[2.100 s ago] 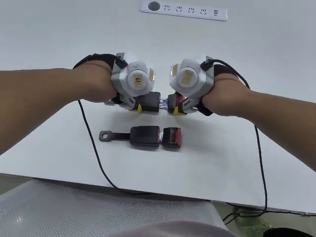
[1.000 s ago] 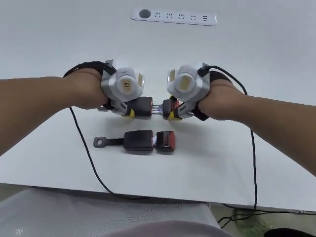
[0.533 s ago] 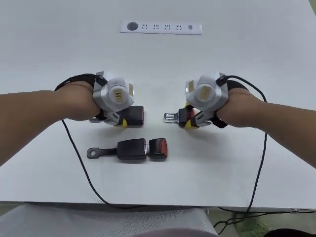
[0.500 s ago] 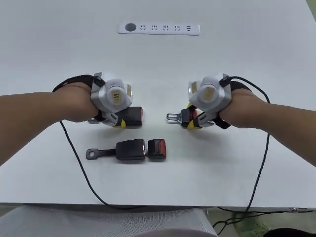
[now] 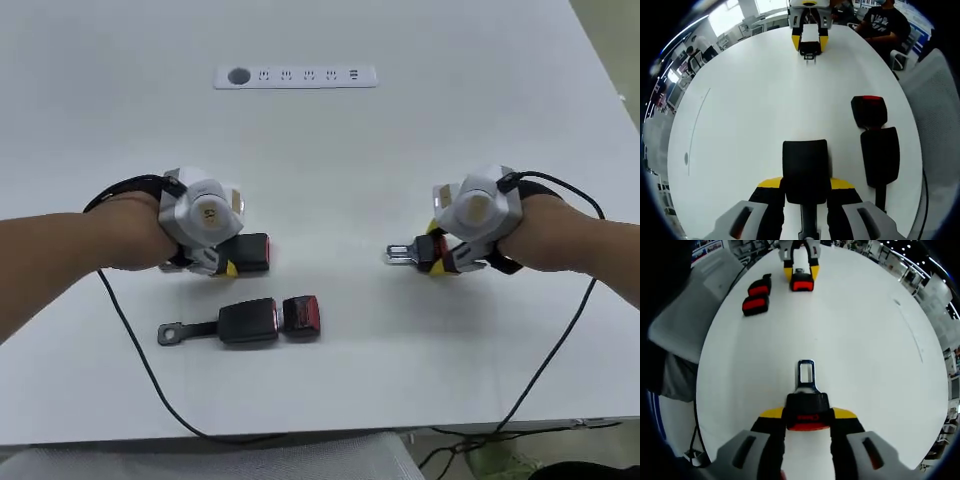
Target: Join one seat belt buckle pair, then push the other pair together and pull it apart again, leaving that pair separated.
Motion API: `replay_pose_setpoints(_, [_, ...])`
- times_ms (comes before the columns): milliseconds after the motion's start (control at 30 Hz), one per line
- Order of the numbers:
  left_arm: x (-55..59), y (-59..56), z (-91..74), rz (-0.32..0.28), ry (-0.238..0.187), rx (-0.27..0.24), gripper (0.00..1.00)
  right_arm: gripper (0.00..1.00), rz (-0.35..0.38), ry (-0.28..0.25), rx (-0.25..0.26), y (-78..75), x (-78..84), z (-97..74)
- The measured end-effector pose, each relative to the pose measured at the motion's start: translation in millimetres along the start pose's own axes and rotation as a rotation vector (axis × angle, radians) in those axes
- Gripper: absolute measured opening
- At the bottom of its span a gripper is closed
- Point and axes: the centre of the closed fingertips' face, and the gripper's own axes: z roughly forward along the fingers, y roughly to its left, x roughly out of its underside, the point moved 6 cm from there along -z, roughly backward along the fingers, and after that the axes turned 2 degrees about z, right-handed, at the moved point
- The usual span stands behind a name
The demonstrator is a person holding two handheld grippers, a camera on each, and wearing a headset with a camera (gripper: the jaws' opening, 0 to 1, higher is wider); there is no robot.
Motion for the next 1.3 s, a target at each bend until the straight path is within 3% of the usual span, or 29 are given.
replay_pose_setpoints(100, [-2.7, -0.6, -0.2, 0.028, 0.02, -0.008, 0.33, 0.36, 0.021, 0.005, -0.004, 0.7, -0.9, 0.9])
replay_pose_setpoints(133, [-4.9, 0.2, -0.8, 0.099, 0.028, -0.021, 0.33, 0.37, 0.024, 0.001, -0.001, 0.3, -0.6, 0.7])
replay_pose_setpoints(167, [-5.8, -1.2, -0.6, 0.118, 0.031, -0.022, 0.33, 0.41, 0.039, -0.01, 0.027, -2.5, -0.7, 0.5])
replay_pose_setpoints(233, [-7.5, -2.6, 0.1, 0.111, 0.041, -0.026, 0.33, 0.49, 0.048, -0.019, 0.064, -6.3, -0.2, -0.6])
replay_pose_setpoints(267, [-7.5, -1.5, -0.1, 0.092, 0.05, -0.027, 0.33, 0.5, 0.095, -0.019, 0.07, -5.5, 1.7, -1.1])
replay_pose_setpoints(333, [-6.1, 2.7, -0.3, 0.077, 0.047, -0.046, 0.36, 0.52, 0.142, -0.069, 0.096, -5.6, -0.8, -1.0])
replay_pose_setpoints(433, [-2.6, 7.6, -3.4, -0.013, 0.055, -0.092, 0.45, 0.57, 0.176, -0.091, 0.134, -1.5, -0.9, -8.6])
replay_pose_setpoints(533, [-5.0, 3.0, -17.3, -0.015, 0.011, -0.101, 0.51, 0.65, 0.245, -0.18, 0.185, 1.8, -3.5, -21.7])
replay_pose_setpoints(633, [-7.0, -0.9, -38.0, -0.034, -0.034, -0.149, 0.58, 0.74, 0.24, -0.277, 0.237, 14.7, -7.3, -41.3])
replay_pose_setpoints(667, [-8.1, -2.6, -43.9, -0.057, -0.058, -0.166, 0.59, 0.76, 0.252, -0.286, 0.252, 14.8, -1.0, -42.3])
replay_pose_setpoints(733, [-9.6, -9.3, -60.7, -0.093, -0.103, -0.207, 0.6, 0.8, 0.278, -0.32, 0.286, 25.0, -0.8, -55.7])
replay_pose_setpoints(767, [-12.6, -14.4, -73.2, -0.118, -0.15, -0.249, 0.6, 0.83, 0.277, -0.335, 0.321, 28.8, 1.1, -62.5])
replay_pose_setpoints(800, [-15.2, -23.4, -83.6, -0.18, -0.201, -0.268, 0.61, 0.88, 0.301, -0.344, 0.344, 33.0, 4.6, -66.8])
replay_pose_setpoints(867, [-14.5, -38.4, -94.4, -0.217, -0.231, -0.277, 0.64, 0.93, 0.329, -0.38, 0.325, 43.4, 4.3, -70.7])
replay_pose_setpoints(967, [-5.7, -59.6, -106.0, -0.247, -0.229, -0.311, 0.7, 0.93, 0.36, -0.413, 0.338, 58.8, 6.6, -78.6])
replay_pose_setpoints(1000, [-0.7, -66.2, -110.5, -0.292, -0.243, -0.339, 0.73, 0.93, 0.396, -0.442, 0.339, 66.0, 7.6, -80.6])
replay_pose_setpoints(1067, [9.4, -78.0, -119.5, -0.294, -0.245, -0.401, 0.8, 0.98, 0.48, -0.499, 0.317, 78.5, 10.9, -80.0])
replay_pose_setpoints(1167, [26.0, -98.8, -126.6, -0.381, -0.272, -0.416, 0.85, 1.0, 0.491, -0.489, 0.317, 93.5, 19.2, -78.8])
replay_pose_setpoints(1300, [47.0, -120.1, -131.0, -0.467, -0.269, -0.439, 0.92, 1.0, 0.503, -0.488, 0.33, 106.1, 23.5, -83.0])
